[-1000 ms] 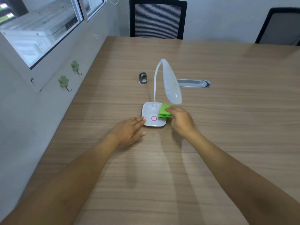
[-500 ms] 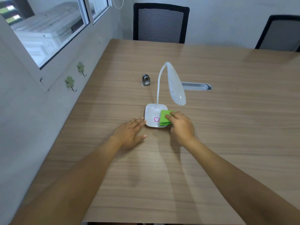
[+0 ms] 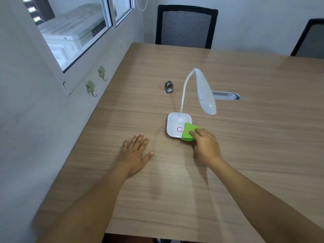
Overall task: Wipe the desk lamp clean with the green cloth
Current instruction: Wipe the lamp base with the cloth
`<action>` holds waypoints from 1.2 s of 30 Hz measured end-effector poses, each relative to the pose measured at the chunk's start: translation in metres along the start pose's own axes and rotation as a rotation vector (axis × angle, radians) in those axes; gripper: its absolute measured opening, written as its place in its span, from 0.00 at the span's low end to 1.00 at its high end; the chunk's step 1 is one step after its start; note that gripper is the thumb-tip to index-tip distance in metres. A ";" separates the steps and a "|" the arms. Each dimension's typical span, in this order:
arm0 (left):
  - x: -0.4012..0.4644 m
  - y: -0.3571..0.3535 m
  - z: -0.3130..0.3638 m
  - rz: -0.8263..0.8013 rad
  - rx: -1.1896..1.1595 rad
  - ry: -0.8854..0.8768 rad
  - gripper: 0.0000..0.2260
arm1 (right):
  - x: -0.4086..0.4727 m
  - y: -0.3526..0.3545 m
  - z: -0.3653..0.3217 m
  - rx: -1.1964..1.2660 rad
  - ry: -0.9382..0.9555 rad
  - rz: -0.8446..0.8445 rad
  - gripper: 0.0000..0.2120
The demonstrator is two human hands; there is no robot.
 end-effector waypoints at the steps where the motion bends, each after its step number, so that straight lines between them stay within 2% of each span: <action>1: 0.000 0.000 0.000 0.001 -0.005 0.000 0.31 | -0.001 0.005 0.006 0.017 -0.035 0.031 0.25; 3: 0.000 0.000 -0.001 0.000 -0.011 0.001 0.31 | 0.002 0.013 -0.001 0.058 -0.039 0.094 0.24; 5: 0.000 0.000 -0.001 0.005 -0.009 0.002 0.31 | 0.011 0.015 -0.026 0.069 0.053 0.106 0.24; 7: 0.000 0.001 0.000 0.016 -0.001 -0.002 0.31 | 0.018 0.005 -0.053 0.074 0.152 0.047 0.23; 10: 0.001 0.001 -0.001 0.017 -0.006 -0.002 0.31 | 0.017 -0.013 -0.064 0.042 0.203 -0.053 0.23; 16: 0.000 0.000 -0.001 0.016 -0.009 -0.003 0.31 | -0.006 -0.003 0.000 0.058 0.032 0.015 0.25; 20: 0.000 0.000 0.000 -0.003 -0.006 -0.004 0.31 | 0.008 0.014 -0.013 0.083 0.050 0.090 0.25; 23: 0.000 0.000 0.001 -0.011 0.000 -0.002 0.32 | 0.032 0.012 -0.045 0.074 0.120 0.049 0.22; 28: 0.001 -0.001 0.000 -0.024 0.001 -0.005 0.32 | 0.037 -0.010 -0.048 0.037 0.077 -0.082 0.25; 36: 0.001 -0.001 -0.001 -0.046 0.010 0.000 0.32 | 0.010 0.003 0.007 0.022 -0.115 -0.005 0.26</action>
Point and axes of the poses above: each hand's wrist, its own x-axis towards the middle knuckle, its own y-axis out of the back of the hand, z = x × y, the point moved 9 cm from there along x, towards the middle knuckle, and after that the axes turned 4 degrees about y, right-handed, at the moved point
